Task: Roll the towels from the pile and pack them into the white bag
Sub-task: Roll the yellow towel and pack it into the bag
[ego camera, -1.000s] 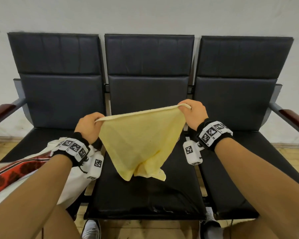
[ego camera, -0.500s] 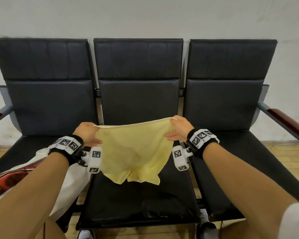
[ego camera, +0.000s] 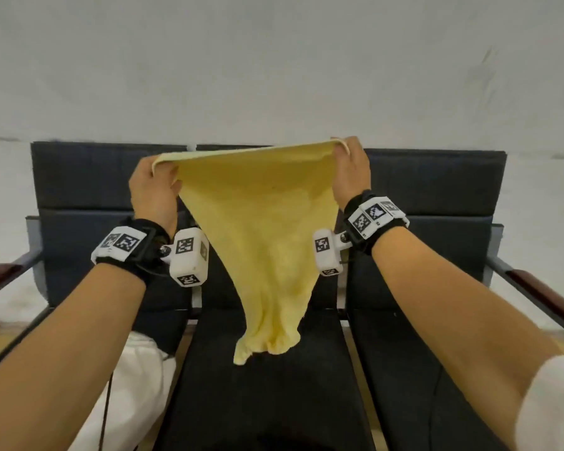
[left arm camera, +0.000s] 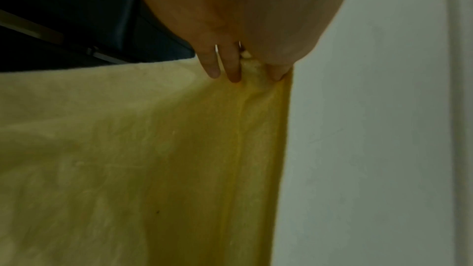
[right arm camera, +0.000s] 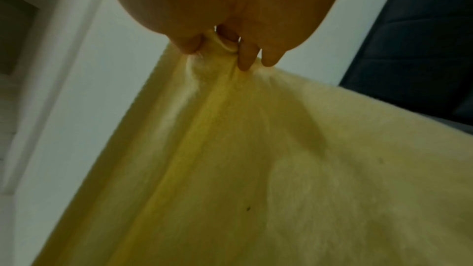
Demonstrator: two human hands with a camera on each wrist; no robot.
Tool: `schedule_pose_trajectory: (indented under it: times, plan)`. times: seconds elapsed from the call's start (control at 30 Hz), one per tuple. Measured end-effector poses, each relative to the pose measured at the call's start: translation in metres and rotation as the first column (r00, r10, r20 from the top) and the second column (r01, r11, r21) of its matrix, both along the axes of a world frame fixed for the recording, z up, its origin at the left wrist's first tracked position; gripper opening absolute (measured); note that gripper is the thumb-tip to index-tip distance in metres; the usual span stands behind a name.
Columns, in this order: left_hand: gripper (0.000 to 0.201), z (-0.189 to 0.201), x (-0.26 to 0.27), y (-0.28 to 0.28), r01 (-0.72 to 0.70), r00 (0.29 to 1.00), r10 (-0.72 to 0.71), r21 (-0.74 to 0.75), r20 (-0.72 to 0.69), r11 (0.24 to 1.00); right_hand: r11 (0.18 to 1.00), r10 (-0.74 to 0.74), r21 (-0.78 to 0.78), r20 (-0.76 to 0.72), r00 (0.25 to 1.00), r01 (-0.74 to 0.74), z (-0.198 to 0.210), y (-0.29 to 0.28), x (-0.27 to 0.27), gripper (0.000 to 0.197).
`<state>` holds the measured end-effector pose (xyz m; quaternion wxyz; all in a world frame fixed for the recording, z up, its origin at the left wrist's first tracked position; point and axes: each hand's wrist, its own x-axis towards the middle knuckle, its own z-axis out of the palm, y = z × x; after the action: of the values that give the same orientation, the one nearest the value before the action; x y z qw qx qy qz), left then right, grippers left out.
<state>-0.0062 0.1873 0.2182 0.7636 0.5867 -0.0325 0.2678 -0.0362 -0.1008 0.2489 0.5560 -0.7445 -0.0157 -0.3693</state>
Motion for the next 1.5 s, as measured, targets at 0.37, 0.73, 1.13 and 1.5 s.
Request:
schedule_pose_trajectory:
  times: [0.37,0.73,1.13,1.5]
  plan:
    - [0.020,-0.120,-0.010,0.020,0.046,0.940,0.098,0.407,-0.326,0.913,0.977,-0.061,-0.211,-0.417,0.907,-0.032,-0.132,-0.035,-0.022,0.027]
    - [0.025,-0.330,-0.116,0.058,0.593,0.742,0.107,0.723,-0.661,0.355,0.864,-0.052,-0.310,-0.838,0.543,-0.396,-0.367,-0.051,-0.146,0.020]
    - [0.031,-0.421,-0.179,0.084,0.722,0.642,0.090,0.639,-0.762,0.266,0.699,-0.130,-0.316,-0.938,0.321,-0.641,-0.437,-0.050,-0.210,0.039]
    - [0.040,-0.417,-0.183,0.063,0.602,0.695,0.318,0.764,-0.645,0.233,0.802,-0.214,-0.438,-0.845,0.490,-0.406,-0.447,-0.048,-0.198,0.032]
